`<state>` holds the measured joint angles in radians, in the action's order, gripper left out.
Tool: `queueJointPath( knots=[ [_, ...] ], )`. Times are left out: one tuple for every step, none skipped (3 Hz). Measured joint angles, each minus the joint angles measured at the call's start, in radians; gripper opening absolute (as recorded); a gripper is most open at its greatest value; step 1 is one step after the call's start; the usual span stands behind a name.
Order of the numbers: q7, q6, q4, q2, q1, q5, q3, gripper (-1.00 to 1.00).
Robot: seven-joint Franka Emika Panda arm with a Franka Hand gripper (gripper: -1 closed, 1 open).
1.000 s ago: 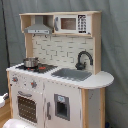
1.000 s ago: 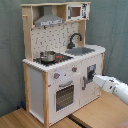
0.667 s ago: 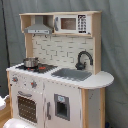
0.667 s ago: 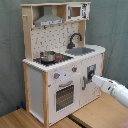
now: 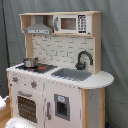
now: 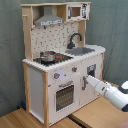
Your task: Play with the kitchen
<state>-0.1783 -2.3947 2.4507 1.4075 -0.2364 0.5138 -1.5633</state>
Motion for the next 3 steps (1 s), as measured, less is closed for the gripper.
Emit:
queueJointPath(
  knots=[
    [-0.061,-0.025,-0.058,0.002,-0.075,0.001,-0.002,1.00],
    [-0.108,-0.055,-0.114,0.005,-0.149,0.001,-0.001,1.00],
    [-0.150,-0.092,-0.161,0.009,-0.218,0.001,0.001,1.00]
  ],
)
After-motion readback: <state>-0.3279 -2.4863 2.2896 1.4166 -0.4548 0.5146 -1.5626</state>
